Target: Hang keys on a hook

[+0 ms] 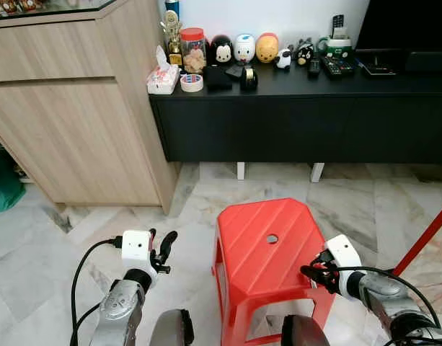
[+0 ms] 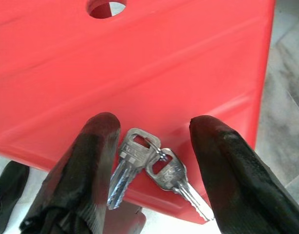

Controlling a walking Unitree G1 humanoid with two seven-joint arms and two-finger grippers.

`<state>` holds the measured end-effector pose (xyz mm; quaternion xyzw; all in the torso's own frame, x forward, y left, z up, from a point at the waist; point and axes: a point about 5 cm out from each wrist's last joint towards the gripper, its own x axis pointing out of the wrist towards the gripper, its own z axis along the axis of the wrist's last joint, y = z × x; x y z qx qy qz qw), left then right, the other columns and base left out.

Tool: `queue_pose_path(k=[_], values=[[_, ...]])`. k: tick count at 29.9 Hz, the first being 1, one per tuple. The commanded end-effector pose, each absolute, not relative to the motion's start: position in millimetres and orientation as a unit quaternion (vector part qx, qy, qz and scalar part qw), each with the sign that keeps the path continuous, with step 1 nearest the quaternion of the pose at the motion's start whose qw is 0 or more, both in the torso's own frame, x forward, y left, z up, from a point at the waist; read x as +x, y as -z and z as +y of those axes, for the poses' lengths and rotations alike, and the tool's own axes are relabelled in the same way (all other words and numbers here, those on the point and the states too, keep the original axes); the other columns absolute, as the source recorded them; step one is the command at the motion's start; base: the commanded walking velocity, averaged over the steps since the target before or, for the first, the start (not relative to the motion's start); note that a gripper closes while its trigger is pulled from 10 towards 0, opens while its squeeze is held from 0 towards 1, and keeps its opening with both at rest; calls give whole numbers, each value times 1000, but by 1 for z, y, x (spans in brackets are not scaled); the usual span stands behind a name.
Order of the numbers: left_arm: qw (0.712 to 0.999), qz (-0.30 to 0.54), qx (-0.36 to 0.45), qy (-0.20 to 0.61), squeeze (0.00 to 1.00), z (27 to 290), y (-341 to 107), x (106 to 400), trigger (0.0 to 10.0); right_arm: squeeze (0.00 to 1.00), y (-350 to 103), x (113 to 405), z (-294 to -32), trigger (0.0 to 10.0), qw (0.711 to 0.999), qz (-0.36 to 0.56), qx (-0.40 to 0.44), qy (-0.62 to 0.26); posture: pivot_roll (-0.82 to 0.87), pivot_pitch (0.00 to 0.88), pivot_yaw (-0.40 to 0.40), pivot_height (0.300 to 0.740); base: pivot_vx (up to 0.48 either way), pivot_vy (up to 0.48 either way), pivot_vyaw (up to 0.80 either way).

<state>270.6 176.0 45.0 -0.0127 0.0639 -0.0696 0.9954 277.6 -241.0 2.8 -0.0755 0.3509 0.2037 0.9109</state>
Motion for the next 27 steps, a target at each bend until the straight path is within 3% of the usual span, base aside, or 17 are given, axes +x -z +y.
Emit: queue_pose_path(k=[1, 20, 21, 22, 25, 27], values=[[995, 72, -4, 74, 0, 177, -43, 270, 10000, 0, -2, 276, -243, 10000, 912, 354, -68, -196, 7, 16, 53, 586, 0, 0, 0], [994, 76, 0, 76, 0, 178, -42, 269, 10000, 0, 1, 275, -244, 9961, 913, 361, -64, -177, 10, 19, 59, 586, 0, 0, 0], [994, 76, 1, 76, 0, 178, -42, 270, 10000, 0, 2, 274, -244, 4980, 912, 363, -64, -178, 8, 19, 59, 586, 0, 0, 0], [994, 76, 1, 76, 0, 178, -42, 270, 10000, 0, 2, 274, -243, 4745, 911, 365, -65, -180, 8, 19, 59, 586, 0, 0, 0], [994, 76, 2, 76, 0, 178, -42, 270, 10000, 0, 5, 273, -238, 2196, 909, 367, -62, -188, 11, 20, 60, 586, 0, 0, 0], [994, 77, 2, 76, 0, 178, -42, 270, 10000, 0, 5, 273, -237, 2196, 909, 367, -61, -189, 11, 20, 61, 586, 0, 0, 0]])
